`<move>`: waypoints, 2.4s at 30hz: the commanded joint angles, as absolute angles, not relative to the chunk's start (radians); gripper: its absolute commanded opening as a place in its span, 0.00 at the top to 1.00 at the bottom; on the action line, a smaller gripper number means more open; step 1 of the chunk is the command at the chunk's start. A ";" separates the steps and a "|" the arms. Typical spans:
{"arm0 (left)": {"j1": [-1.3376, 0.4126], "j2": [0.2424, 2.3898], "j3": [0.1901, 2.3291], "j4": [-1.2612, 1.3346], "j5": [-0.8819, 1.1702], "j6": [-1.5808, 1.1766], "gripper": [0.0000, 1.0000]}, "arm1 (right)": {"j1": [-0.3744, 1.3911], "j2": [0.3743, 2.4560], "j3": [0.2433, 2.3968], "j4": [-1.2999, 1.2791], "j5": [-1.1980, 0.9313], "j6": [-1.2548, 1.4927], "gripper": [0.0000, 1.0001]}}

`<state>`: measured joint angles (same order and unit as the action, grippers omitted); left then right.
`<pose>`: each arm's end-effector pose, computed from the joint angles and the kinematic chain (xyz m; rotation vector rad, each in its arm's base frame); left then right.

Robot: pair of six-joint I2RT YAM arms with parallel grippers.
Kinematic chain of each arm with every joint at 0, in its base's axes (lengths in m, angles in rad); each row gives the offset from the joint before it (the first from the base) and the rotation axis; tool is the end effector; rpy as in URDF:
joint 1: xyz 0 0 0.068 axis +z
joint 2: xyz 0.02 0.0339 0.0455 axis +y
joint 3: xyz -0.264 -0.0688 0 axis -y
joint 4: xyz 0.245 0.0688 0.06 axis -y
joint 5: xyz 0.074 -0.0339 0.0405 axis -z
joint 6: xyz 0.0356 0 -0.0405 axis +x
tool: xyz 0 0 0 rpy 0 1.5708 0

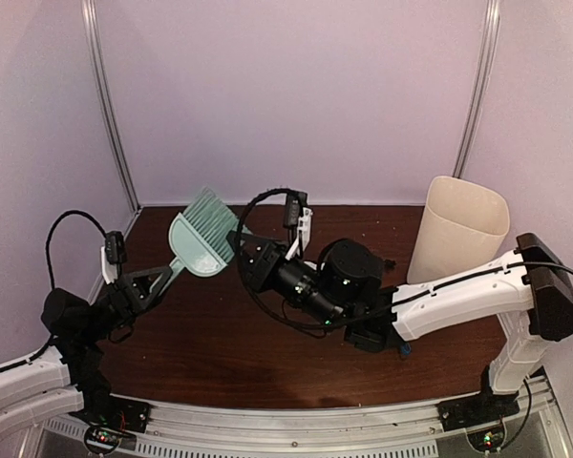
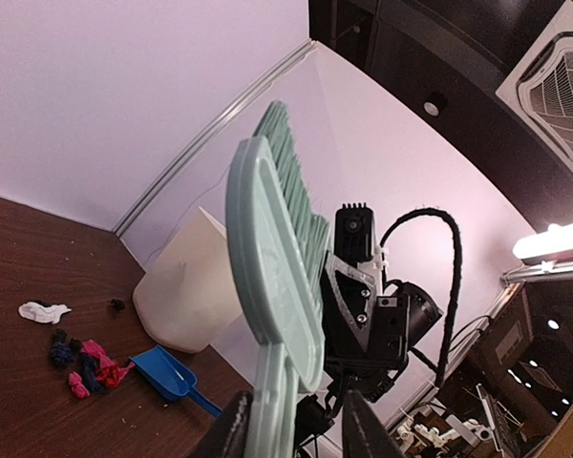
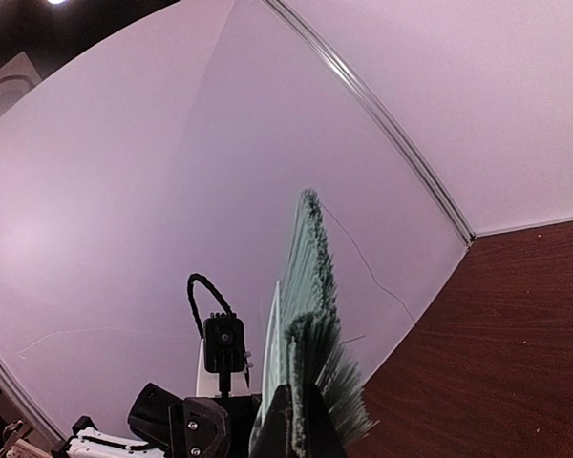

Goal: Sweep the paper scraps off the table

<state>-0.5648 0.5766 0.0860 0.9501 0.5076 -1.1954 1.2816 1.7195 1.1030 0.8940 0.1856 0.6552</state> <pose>0.1067 -0.0881 0.2415 0.1113 1.3814 -1.7988 0.1199 0.3801 0.3117 -0.2773 1.4377 1.5095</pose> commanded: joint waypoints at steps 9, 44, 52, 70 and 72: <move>-0.569 0.569 0.100 0.928 0.508 -1.167 0.72 | 1.295 1.743 1.118 0.956 0.207 0.612 1.00; -0.571 0.587 0.176 0.672 0.431 -1.055 1.00 | 1.295 1.353 0.930 0.362 0.536 0.430 0.16; -0.574 0.662 0.259 0.532 0.410 -0.963 1.00 | 1.295 1.088 0.815 -0.179 0.710 0.550 0.10; -0.616 0.782 0.311 0.492 0.366 -0.903 1.00 | 1.098 1.104 0.680 -0.731 0.602 0.992 0.07; -0.617 0.786 0.311 0.489 0.362 -0.901 1.00 | 1.046 1.111 0.637 -0.634 0.515 0.927 0.08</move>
